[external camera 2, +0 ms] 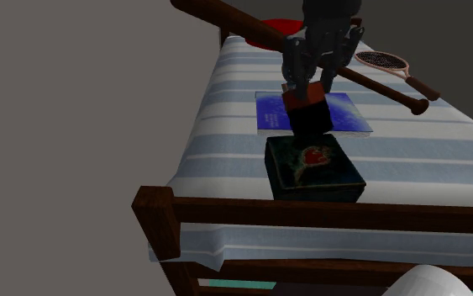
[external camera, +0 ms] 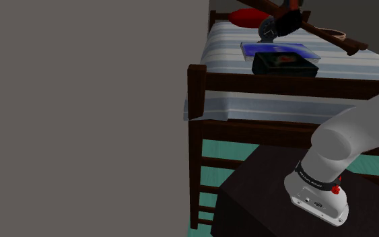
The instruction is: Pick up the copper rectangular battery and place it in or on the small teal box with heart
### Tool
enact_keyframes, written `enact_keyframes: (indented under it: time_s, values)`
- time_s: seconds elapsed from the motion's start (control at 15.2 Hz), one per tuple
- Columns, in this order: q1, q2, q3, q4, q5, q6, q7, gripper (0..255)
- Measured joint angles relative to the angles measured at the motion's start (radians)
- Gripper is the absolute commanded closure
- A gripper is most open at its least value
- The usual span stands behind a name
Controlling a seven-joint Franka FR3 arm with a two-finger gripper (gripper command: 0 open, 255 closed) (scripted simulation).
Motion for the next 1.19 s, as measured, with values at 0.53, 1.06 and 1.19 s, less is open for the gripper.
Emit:
enact_keyframes:
  time_s: [0.53, 1.06, 1.19]
  values:
    - [-0.005, -0.153, -0.012, -0.156, -0.013, 0.003, -0.019, 255]
    - [-0.007, -0.232, -0.015, -0.336, -0.016, 0.104, -0.016, 255]
    - [-0.007, -0.254, -0.016, -0.383, -0.018, 0.129, -0.017, 255]
